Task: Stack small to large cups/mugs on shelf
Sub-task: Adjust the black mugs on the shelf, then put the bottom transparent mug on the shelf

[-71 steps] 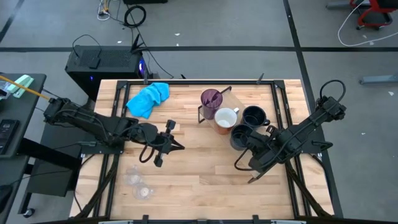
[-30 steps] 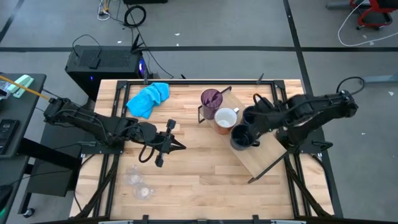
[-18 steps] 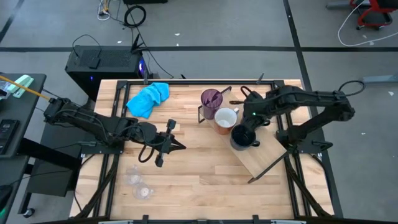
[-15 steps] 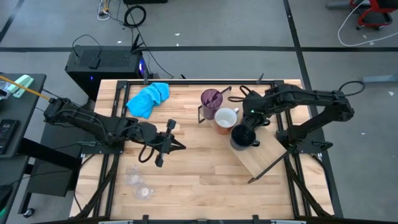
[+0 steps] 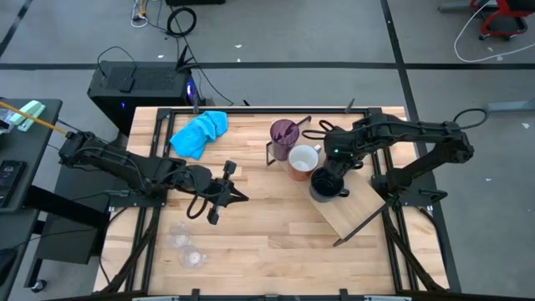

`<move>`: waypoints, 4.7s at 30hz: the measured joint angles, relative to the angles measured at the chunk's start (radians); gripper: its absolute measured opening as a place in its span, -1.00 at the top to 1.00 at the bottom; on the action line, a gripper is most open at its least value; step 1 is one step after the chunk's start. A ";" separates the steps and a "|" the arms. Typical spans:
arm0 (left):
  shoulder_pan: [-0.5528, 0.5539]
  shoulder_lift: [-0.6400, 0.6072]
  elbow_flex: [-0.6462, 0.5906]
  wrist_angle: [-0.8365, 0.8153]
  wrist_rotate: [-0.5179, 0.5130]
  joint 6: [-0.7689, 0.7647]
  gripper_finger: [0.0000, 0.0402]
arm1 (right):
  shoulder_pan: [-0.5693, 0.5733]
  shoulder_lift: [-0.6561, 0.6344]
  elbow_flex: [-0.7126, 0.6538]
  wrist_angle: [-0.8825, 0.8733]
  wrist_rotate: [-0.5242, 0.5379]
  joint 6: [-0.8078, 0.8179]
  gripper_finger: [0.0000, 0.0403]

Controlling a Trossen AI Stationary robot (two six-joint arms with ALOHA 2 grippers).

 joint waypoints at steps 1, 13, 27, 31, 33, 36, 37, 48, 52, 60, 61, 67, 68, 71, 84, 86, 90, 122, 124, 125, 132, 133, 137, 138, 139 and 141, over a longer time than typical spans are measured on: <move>0.000 0.000 0.000 -0.002 0.000 0.000 0.89 | 0.000 0.003 0.000 -0.009 -0.001 0.003 0.64; 0.000 0.000 0.000 -0.011 0.000 -0.021 0.87 | 0.002 0.011 -0.001 -0.036 -0.048 0.005 0.64; 0.000 0.000 0.000 -0.016 0.000 -0.021 0.84 | 0.060 0.011 -0.001 -0.036 -0.106 0.060 0.73; 0.000 0.000 0.000 -0.016 0.000 -0.021 0.86 | 0.074 0.011 -0.001 -0.036 -0.113 0.078 0.78; 0.000 0.000 0.000 -0.016 0.000 -0.021 0.88 | 0.074 0.011 -0.001 -0.036 -0.113 0.081 0.79; 0.000 0.000 0.000 -0.016 0.000 -0.026 0.90 | 0.074 0.011 -0.001 -0.036 -0.113 0.086 0.81; 0.000 0.000 0.000 -0.016 0.000 -0.032 0.90 | 0.073 0.010 -0.001 -0.036 -0.113 0.085 0.81; -0.030 0.000 0.000 -0.138 0.047 0.037 0.86 | 0.122 -0.044 0.103 -0.005 -0.016 0.111 0.81; -0.063 0.000 0.000 -0.187 0.056 0.058 0.91 | 0.207 -0.044 0.130 0.116 0.092 0.081 0.81; -0.117 0.000 0.071 -0.306 0.136 -0.079 0.91 | 0.377 -0.042 0.048 0.438 0.285 -0.009 0.81; -0.123 0.000 0.086 -0.338 0.162 -0.099 0.91 | 0.392 -0.042 0.033 0.480 0.301 -0.016 0.81; -0.169 -0.001 0.157 -0.552 0.234 -0.263 0.86 | 0.475 -0.039 -0.079 0.822 0.378 -0.175 0.81; -0.181 -0.001 0.160 -0.584 0.234 -0.296 0.85 | 0.487 -0.038 -0.100 0.872 0.393 -0.203 0.81; -0.231 -0.001 0.160 -0.661 0.235 -0.387 0.79 | 0.508 -0.035 -0.161 1.018 0.427 -0.277 0.81; -0.440 0.052 0.160 -0.721 0.166 -0.713 0.56 | 0.529 0.032 -0.248 1.311 0.446 -0.487 0.81; -0.466 0.074 0.160 -0.731 0.147 -0.731 0.51 | 0.529 0.038 -0.248 1.322 0.446 -0.493 0.81; -0.493 0.123 0.160 -0.764 0.126 -0.731 0.38 | 0.529 0.037 -0.248 1.324 0.447 -0.467 0.81; -0.500 0.426 0.159 -0.695 0.071 -0.565 0.14 | 0.534 0.037 -0.248 1.297 0.446 -0.444 0.81; -0.499 0.443 0.159 -0.680 0.049 -0.537 0.14 | 0.533 0.037 -0.248 1.296 0.446 -0.444 0.81; -0.499 0.449 0.159 -0.677 0.034 -0.520 0.14 | 0.533 0.037 -0.248 1.296 0.446 -0.444 0.81; -0.480 0.463 0.159 -0.609 -0.089 -0.438 0.14 | 0.529 0.037 -0.248 1.297 0.446 -0.444 0.81; -0.476 0.463 0.159 -0.601 -0.106 -0.431 0.14 | 0.529 0.037 -0.247 1.297 0.446 -0.444 0.81; -0.451 0.462 0.159 -0.574 -0.135 -0.427 0.14 | 0.524 0.037 -0.247 1.294 0.445 -0.436 0.81; -0.446 0.462 0.159 -0.575 -0.134 -0.429 0.14 | 0.523 0.037 -0.247 1.289 0.445 -0.427 0.81; -0.442 0.462 0.159 -0.582 -0.130 -0.435 0.14 | 0.523 0.037 -0.247 1.282 0.445 -0.420 0.81; -0.439 0.458 0.159 -0.614 -0.116 -0.431 0.16 | 0.522 0.037 -0.247 1.270 0.445 -0.411 0.81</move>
